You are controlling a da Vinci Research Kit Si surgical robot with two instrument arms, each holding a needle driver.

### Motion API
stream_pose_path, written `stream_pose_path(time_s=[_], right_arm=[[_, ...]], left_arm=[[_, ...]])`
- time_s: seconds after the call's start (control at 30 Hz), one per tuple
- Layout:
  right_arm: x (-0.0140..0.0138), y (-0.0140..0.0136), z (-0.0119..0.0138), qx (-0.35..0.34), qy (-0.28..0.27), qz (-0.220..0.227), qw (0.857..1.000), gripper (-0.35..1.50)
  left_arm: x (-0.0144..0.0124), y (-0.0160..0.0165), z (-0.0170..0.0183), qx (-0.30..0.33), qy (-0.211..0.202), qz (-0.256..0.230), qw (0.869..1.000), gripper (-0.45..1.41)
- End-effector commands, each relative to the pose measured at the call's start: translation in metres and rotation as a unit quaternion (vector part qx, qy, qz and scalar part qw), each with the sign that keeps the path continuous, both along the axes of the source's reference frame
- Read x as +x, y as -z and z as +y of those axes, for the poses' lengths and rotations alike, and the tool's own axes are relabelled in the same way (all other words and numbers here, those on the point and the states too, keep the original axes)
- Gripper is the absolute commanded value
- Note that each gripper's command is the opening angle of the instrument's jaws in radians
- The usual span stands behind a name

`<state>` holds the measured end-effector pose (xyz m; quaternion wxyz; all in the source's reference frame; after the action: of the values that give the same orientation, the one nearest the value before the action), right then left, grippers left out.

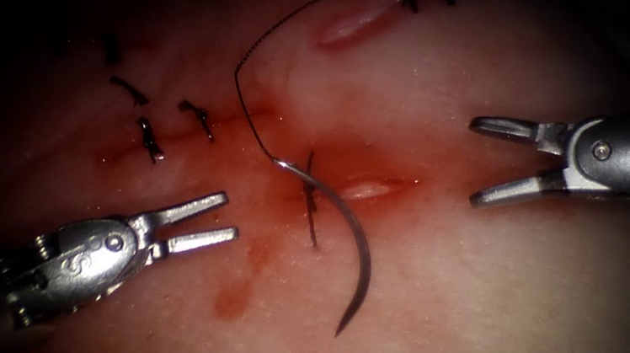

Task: Wound Closure

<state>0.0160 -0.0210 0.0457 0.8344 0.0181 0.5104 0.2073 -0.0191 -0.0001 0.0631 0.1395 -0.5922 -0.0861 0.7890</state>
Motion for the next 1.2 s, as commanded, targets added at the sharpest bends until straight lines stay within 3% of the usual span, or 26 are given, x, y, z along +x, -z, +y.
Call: stream_pose_path(time_s=[0.03, 0.23, 0.47, 0.63, 0.87, 1.03, 1.2], right_arm=[[0.0011, -0.0002, 0.0003, -0.001, 0.000, 0.002, 1.000, 0.44], [0.0013, 0.0000, 0.0002, 0.000, 0.000, 0.001, 1.000, 0.61], [0.0012, 0.0001, 0.0003, 0.001, 0.000, 0.001, 1.000, 0.66], [0.0012, 0.0001, 0.0003, 0.001, 0.001, 0.001, 1.000, 0.66], [0.0012, 0.0001, 0.0003, 0.001, 0.001, 0.001, 1.000, 0.67], [0.0012, 0.0001, 0.0003, 0.001, 0.000, 0.001, 1.000, 0.67], [0.0012, -0.0001, 0.0004, 0.001, 0.000, 0.001, 1.000, 0.69]], left_arm=[[-0.0006, -0.0005, 0.0002, -0.001, 0.000, -0.001, 1.000, 0.28], [-0.0010, -0.0004, -0.0002, -0.003, 0.002, 0.000, 1.000, 0.42], [-0.0024, -0.0004, -0.0012, -0.001, -0.004, 0.013, 1.000, 0.52], [-0.0043, -0.0009, -0.0025, -0.050, -0.023, 0.031, 0.998, 0.58], [-0.0063, -0.0017, -0.0049, -0.114, -0.071, 0.092, 0.987, 0.67], [-0.0070, -0.0023, -0.0060, -0.142, -0.108, 0.113, 0.977, 0.68], [-0.0082, -0.0024, -0.0066, -0.168, -0.118, 0.120, 0.971, 0.68]])
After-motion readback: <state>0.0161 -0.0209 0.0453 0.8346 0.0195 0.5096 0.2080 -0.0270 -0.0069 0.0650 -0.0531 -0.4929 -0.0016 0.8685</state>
